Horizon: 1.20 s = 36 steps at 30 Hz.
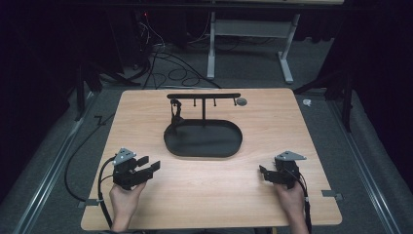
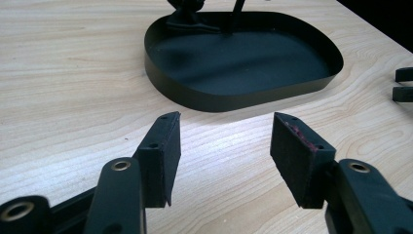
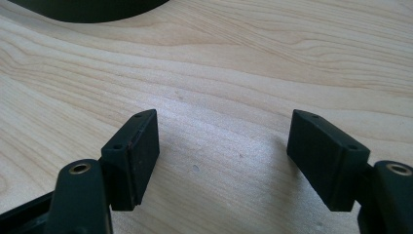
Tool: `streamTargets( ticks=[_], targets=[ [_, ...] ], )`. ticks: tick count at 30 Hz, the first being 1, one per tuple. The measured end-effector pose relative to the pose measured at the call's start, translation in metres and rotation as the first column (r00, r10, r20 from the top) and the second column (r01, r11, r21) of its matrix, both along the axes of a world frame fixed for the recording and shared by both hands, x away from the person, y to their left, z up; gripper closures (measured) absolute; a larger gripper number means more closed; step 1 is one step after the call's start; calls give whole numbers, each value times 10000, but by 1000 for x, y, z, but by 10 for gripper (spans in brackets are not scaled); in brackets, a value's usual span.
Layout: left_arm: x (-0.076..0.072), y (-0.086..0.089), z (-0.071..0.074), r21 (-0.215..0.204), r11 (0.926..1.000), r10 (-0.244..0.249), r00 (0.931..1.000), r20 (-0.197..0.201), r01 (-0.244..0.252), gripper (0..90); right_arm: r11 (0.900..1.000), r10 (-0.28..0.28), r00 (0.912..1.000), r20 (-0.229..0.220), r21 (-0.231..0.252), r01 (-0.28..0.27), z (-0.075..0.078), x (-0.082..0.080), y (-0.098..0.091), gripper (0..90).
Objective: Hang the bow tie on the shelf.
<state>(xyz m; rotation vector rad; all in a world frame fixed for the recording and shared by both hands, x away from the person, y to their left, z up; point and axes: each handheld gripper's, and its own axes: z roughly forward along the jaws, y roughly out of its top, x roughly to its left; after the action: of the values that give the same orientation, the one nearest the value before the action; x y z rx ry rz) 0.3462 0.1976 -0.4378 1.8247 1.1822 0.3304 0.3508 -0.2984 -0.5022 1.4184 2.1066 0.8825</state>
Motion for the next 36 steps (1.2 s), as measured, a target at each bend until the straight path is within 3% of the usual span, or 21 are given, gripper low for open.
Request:
streamTargets(
  ticks=[7,20,36],
  targets=[
    [1,-2,-8,157,9999,27,9998,-176,-24,452,10000,9,10000,5,-5,-9,0,0,0,288],
    [3,-6,-22,52,9999,155,9993,-348,-153,452,10000,8,10000,3,-4,-8,0,0,0,288],
    [7,-18,-36,560,9984,125,9986,-511,-96,449,10000,1,10000,-2,1,-1,0,0,0,288]
  ],
)
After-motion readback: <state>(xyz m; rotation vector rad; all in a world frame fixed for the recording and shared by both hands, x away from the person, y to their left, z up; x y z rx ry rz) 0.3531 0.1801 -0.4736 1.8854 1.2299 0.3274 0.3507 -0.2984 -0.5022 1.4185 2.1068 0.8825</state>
